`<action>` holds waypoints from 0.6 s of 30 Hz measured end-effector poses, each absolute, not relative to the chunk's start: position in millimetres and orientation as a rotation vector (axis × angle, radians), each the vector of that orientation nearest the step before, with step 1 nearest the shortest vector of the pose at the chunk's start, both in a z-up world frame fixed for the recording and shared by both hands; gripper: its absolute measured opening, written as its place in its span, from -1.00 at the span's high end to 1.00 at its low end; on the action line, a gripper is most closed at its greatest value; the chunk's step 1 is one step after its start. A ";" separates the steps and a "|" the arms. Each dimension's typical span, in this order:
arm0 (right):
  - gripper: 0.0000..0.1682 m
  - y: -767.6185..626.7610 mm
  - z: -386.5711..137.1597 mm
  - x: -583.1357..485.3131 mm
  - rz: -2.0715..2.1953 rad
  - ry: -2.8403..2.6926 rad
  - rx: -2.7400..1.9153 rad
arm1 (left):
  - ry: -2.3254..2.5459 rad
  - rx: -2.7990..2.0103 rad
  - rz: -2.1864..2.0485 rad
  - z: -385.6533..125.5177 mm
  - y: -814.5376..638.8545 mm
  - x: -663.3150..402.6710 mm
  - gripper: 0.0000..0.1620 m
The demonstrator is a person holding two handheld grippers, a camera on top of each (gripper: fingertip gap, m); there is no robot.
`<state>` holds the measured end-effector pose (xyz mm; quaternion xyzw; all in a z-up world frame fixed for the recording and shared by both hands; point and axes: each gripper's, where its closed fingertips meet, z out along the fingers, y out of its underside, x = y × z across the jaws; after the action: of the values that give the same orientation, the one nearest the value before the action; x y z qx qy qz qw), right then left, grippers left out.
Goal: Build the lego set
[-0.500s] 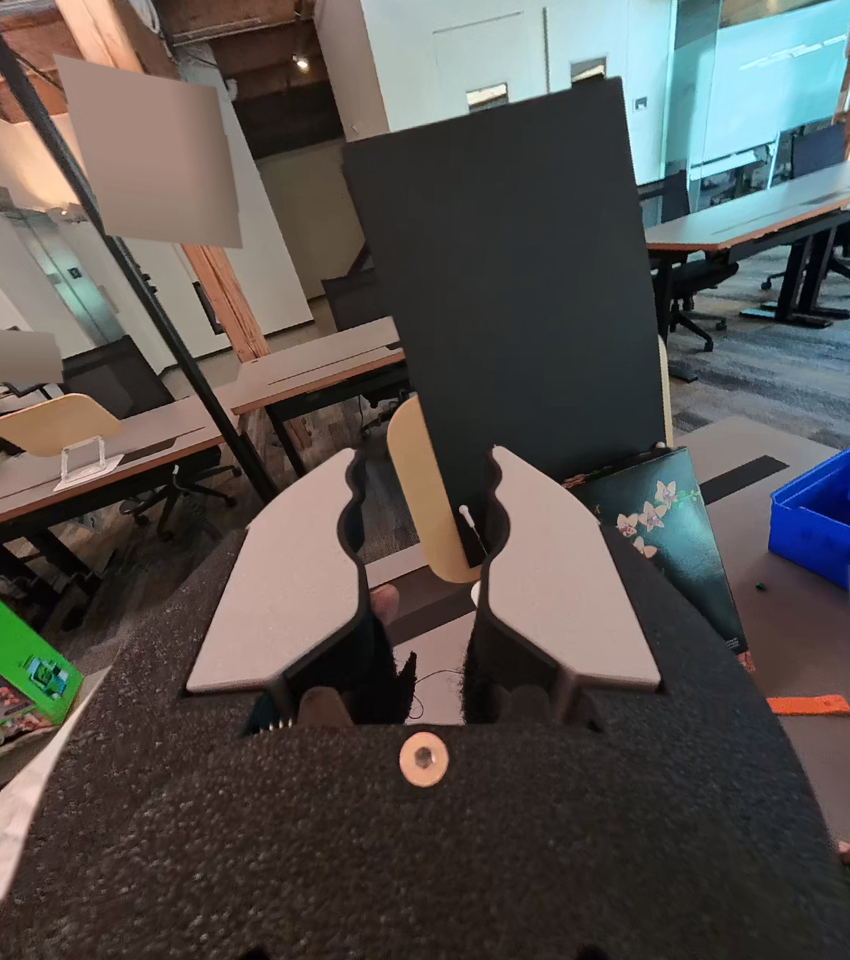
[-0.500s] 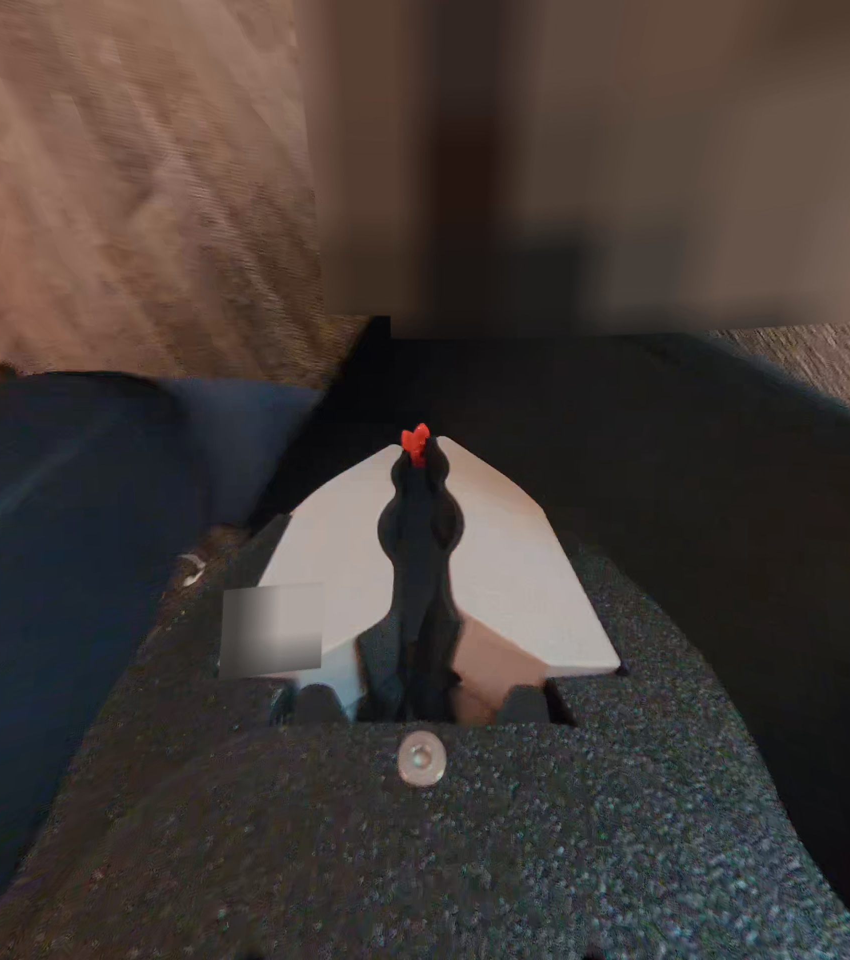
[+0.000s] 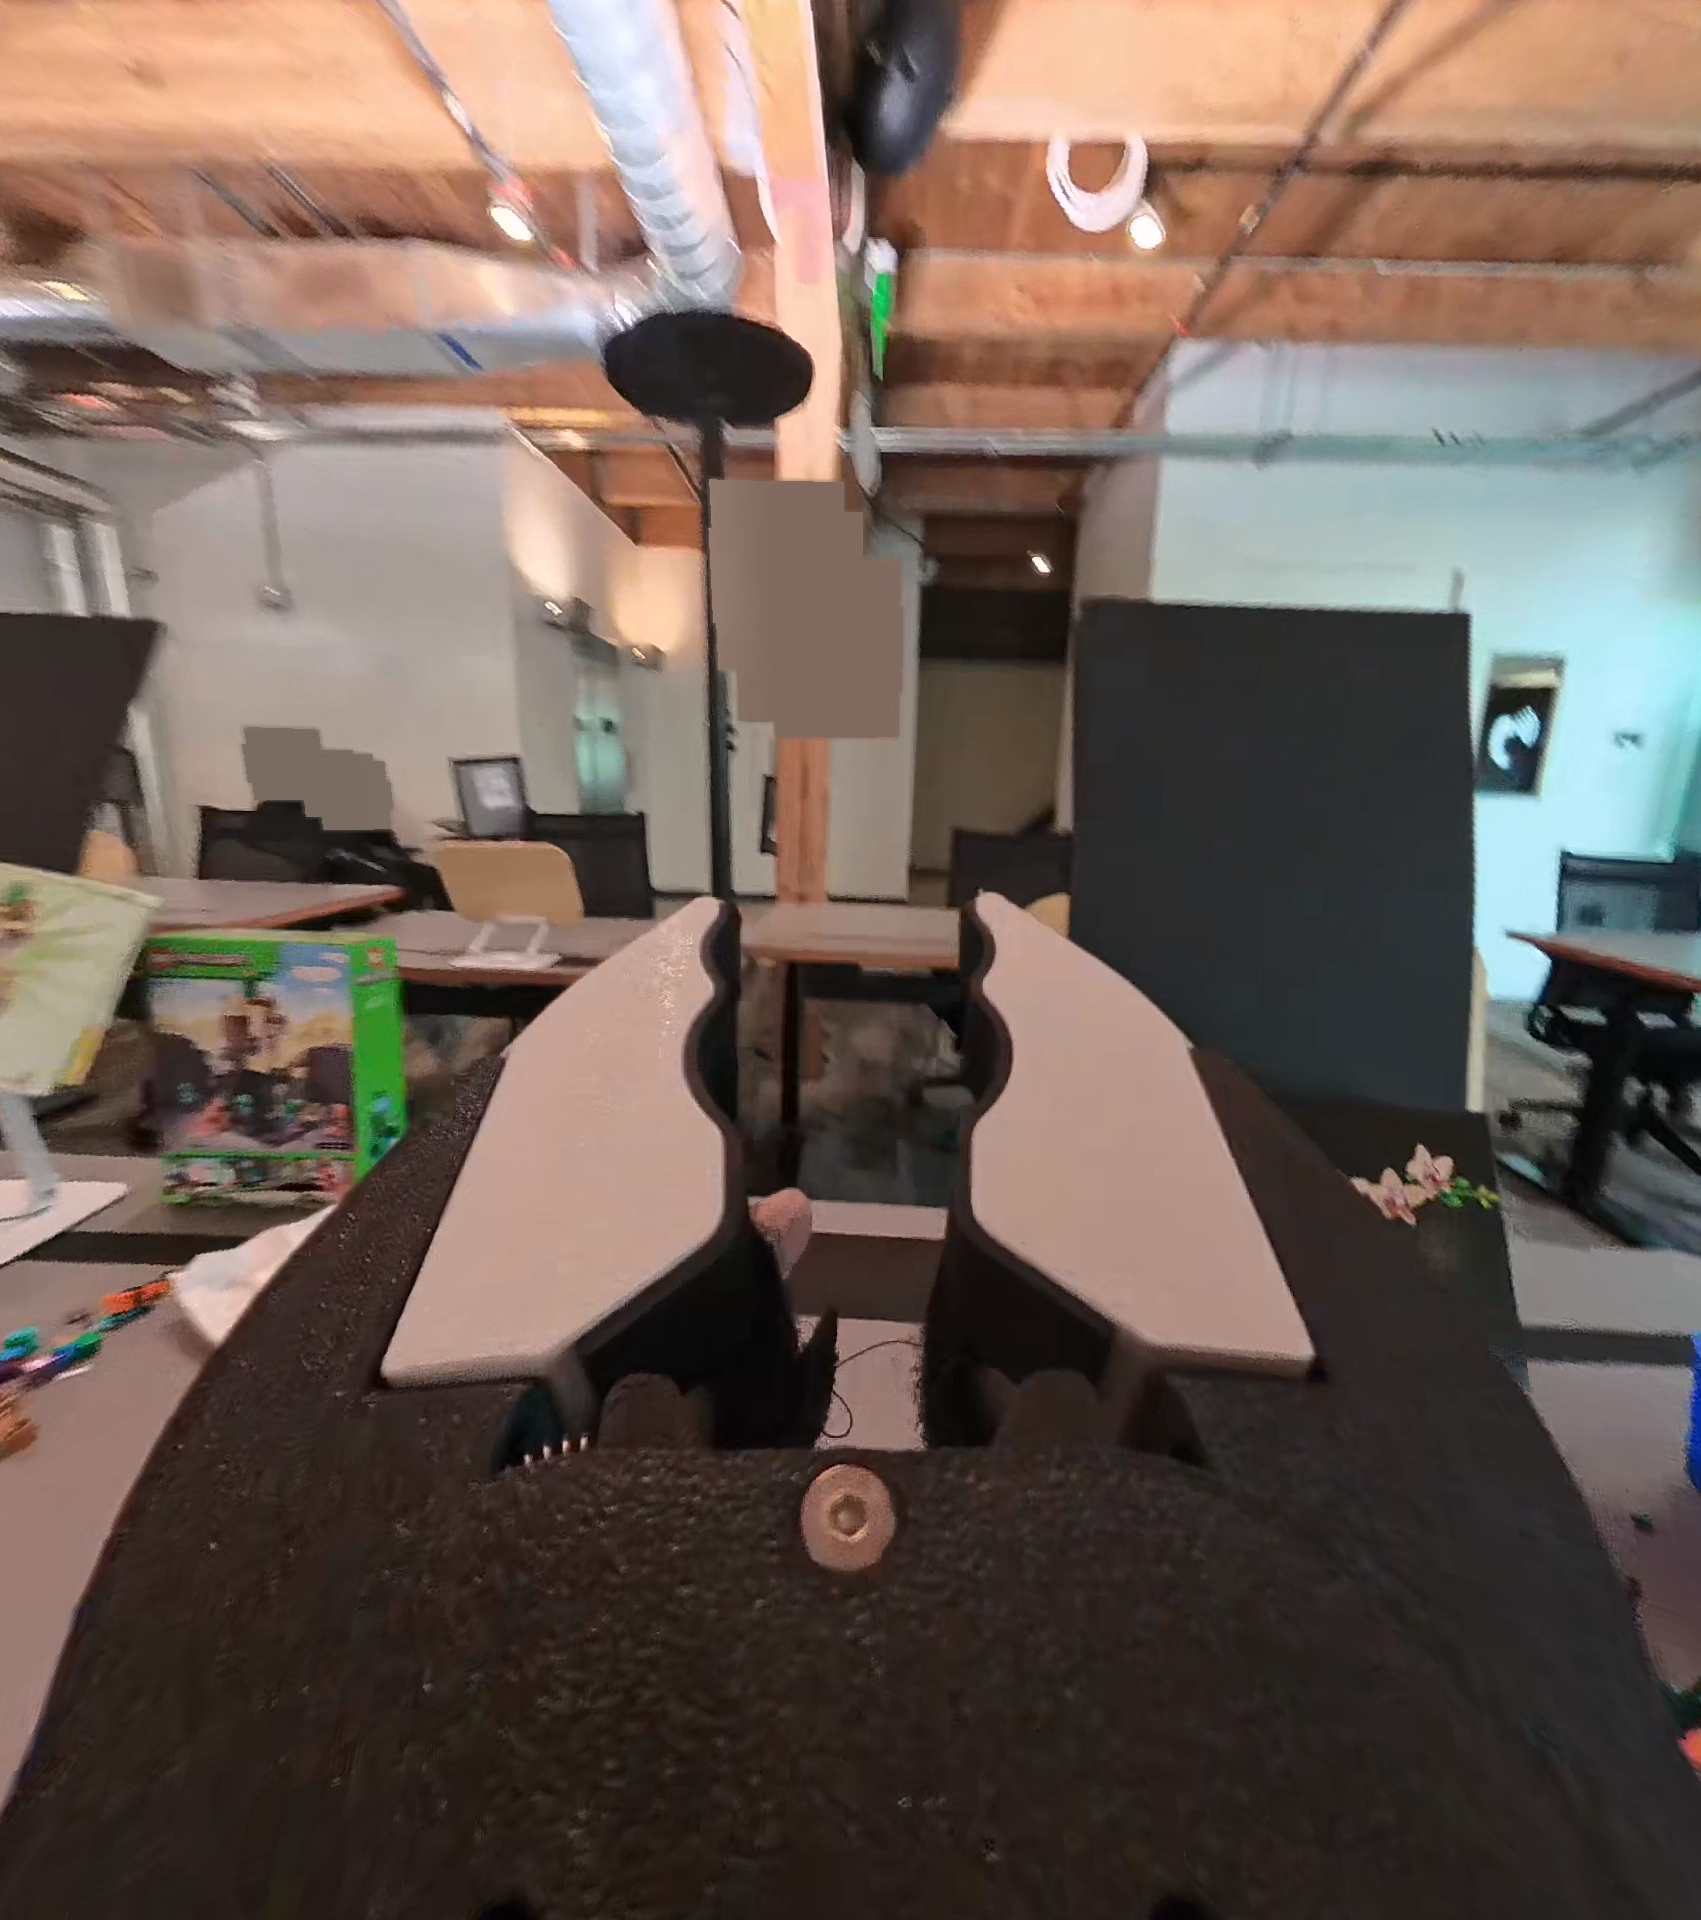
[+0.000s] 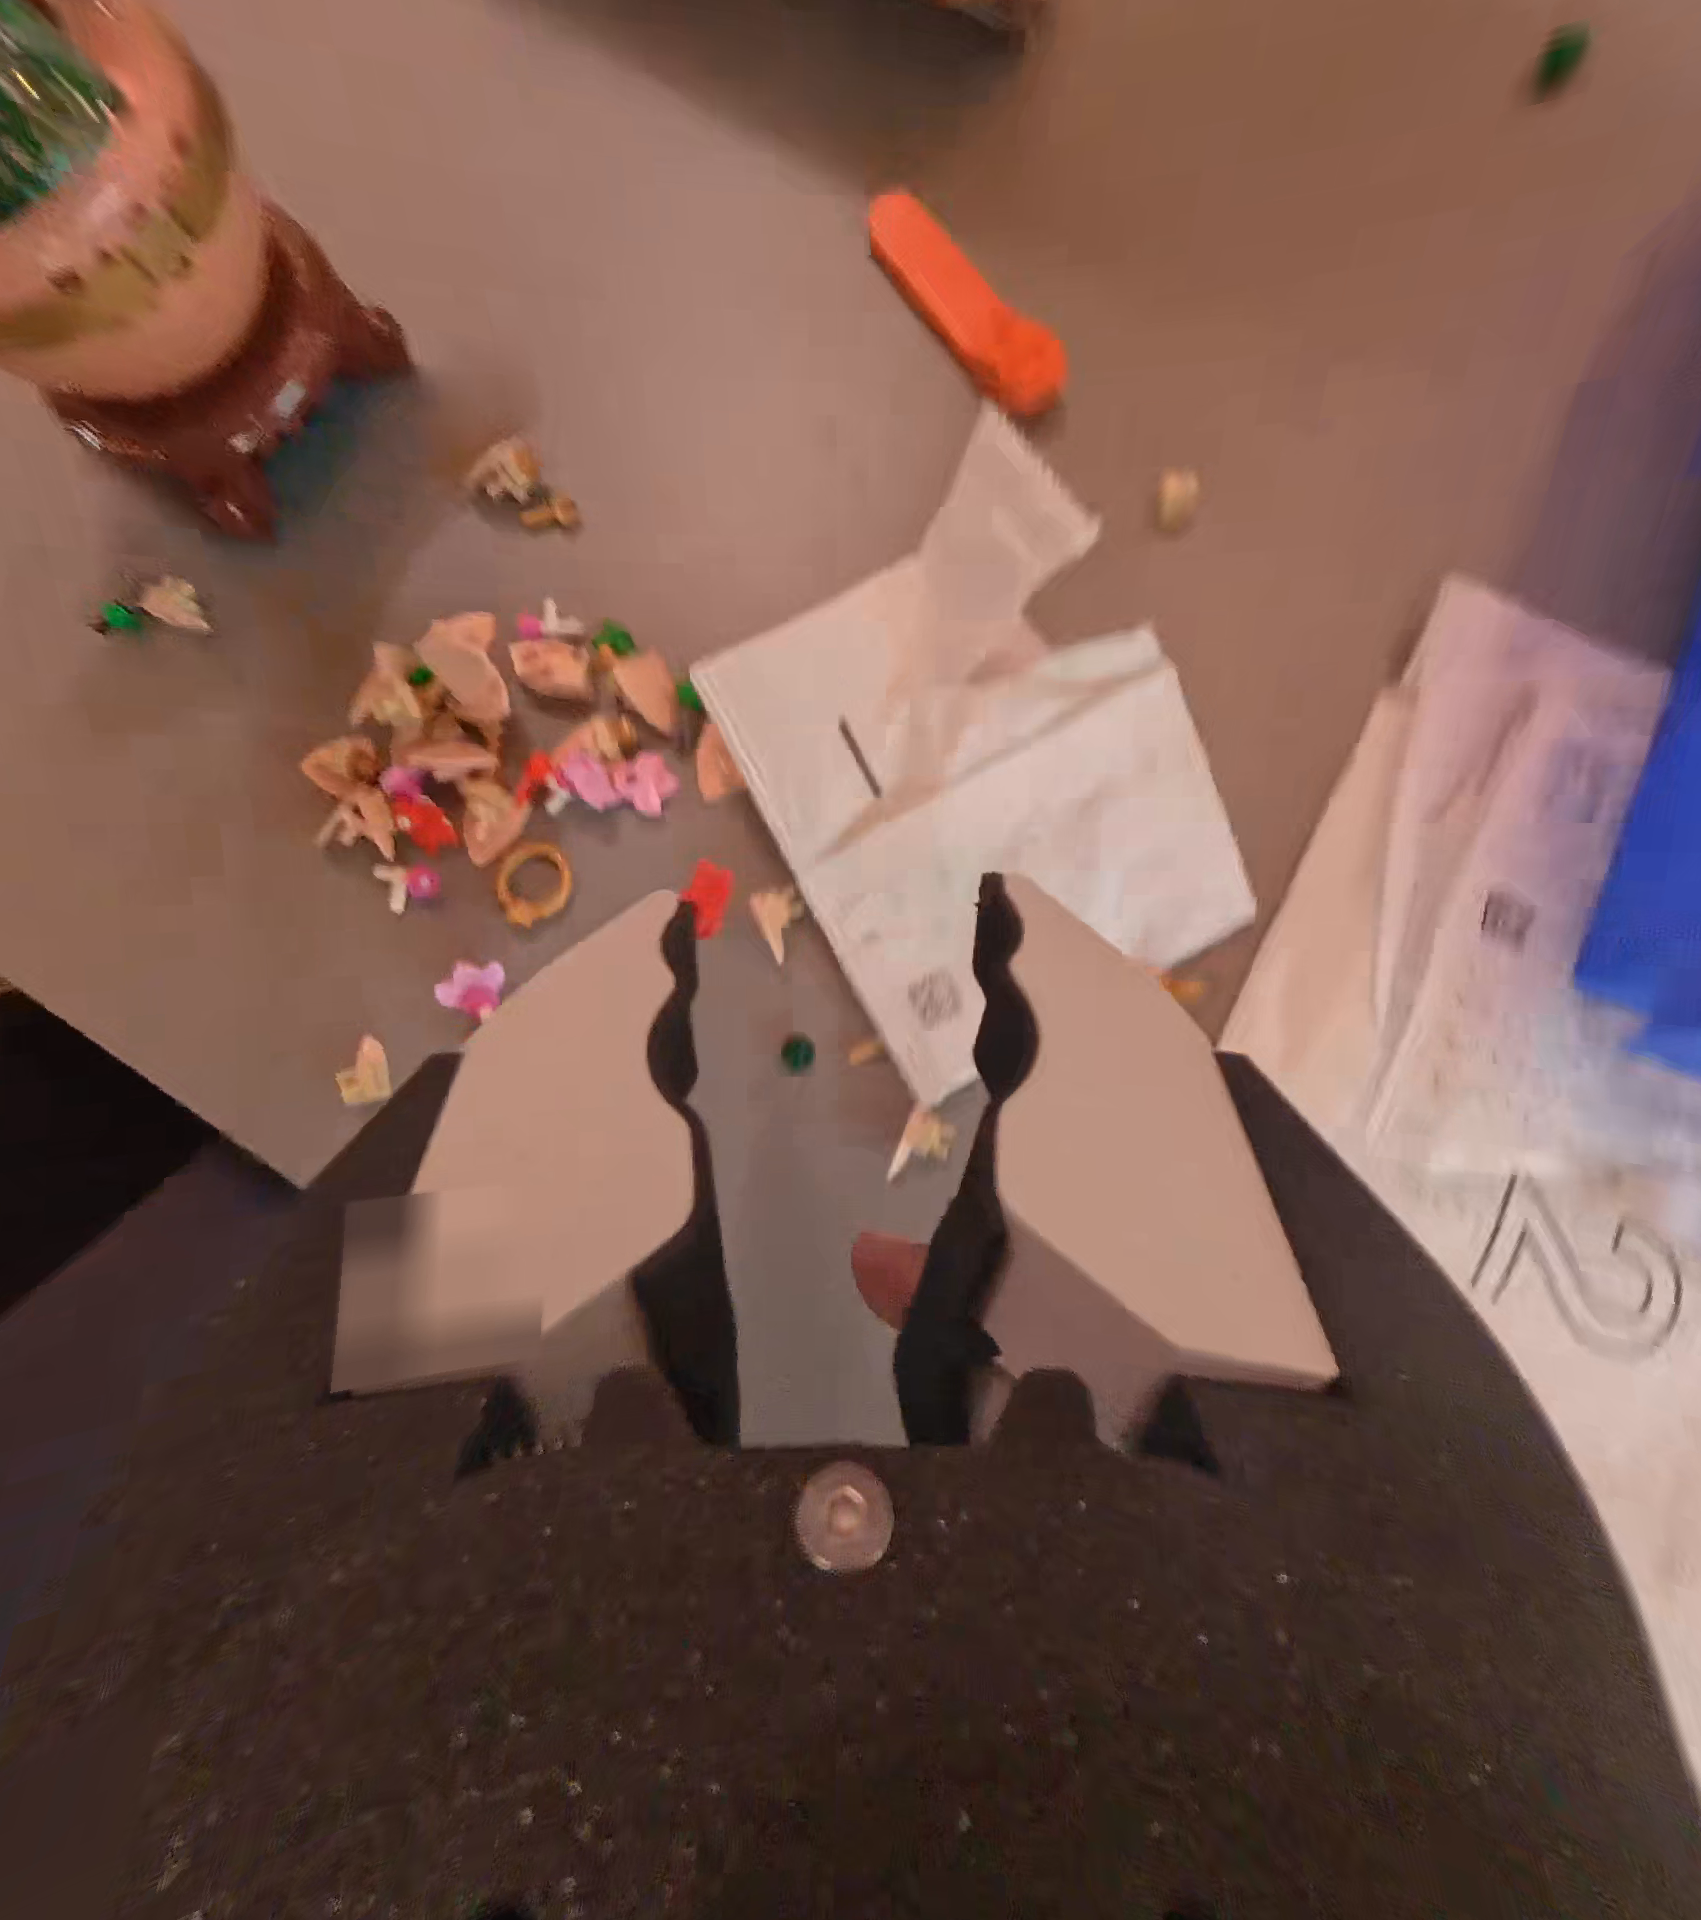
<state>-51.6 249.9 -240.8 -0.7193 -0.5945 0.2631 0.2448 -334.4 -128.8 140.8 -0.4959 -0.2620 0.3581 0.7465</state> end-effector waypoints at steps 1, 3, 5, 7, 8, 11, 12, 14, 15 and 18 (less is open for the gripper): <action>0.40 253.9 -235.5 -58.7 0.764 -1.625 -1.901 | -0.583 -1.046 0.807 134.9 -145.3 -321.6 0.53; 0.41 258.5 -220.9 -69.6 0.852 -1.640 -1.743 | -0.589 -0.999 0.839 116.5 -172.7 -294.7 0.54; 0.37 259.8 -221.4 -74.0 0.880 -1.710 -1.604 | -0.570 -0.978 0.872 89.0 -193.5 -268.5 0.54; 0.35 259.4 -222.4 -75.4 0.910 -1.742 -1.529 | -0.555 -0.946 0.872 58.0 -208.7 -242.1 0.54; 0.38 252.6 -210.7 -77.1 1.003 -1.715 -1.441 | -0.542 -0.923 0.860 43.5 -214.2 -225.5 0.54; 0.39 222.7 -168.5 -68.6 1.226 -1.653 -1.073 | -0.474 -0.817 0.858 8.9 -227.3 -158.9 0.58; 0.36 209.4 -155.7 -58.8 1.272 -1.642 -0.954 | -0.444 -0.800 0.877 -0.9 -229.5 -134.5 0.60; 0.35 181.2 -123.7 -25.4 1.370 -1.546 -0.743 | -0.446 -0.788 0.935 -16.3 -235.8 -96.4 0.67; 0.38 171.7 -105.5 -5.8 1.401 -1.444 -0.686 | -0.514 -0.777 0.930 -19.2 -241.5 -86.0 0.69; 0.45 145.6 -55.4 51.9 1.410 -1.221 -0.538 | -0.573 -0.963 0.823 -18.5 -234.4 -56.3 0.61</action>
<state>51.9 145.6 -55.4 -0.2286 -0.5189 0.5993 0.5651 -56.3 -234.4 -18.5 -0.4437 -0.2638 0.3792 0.7679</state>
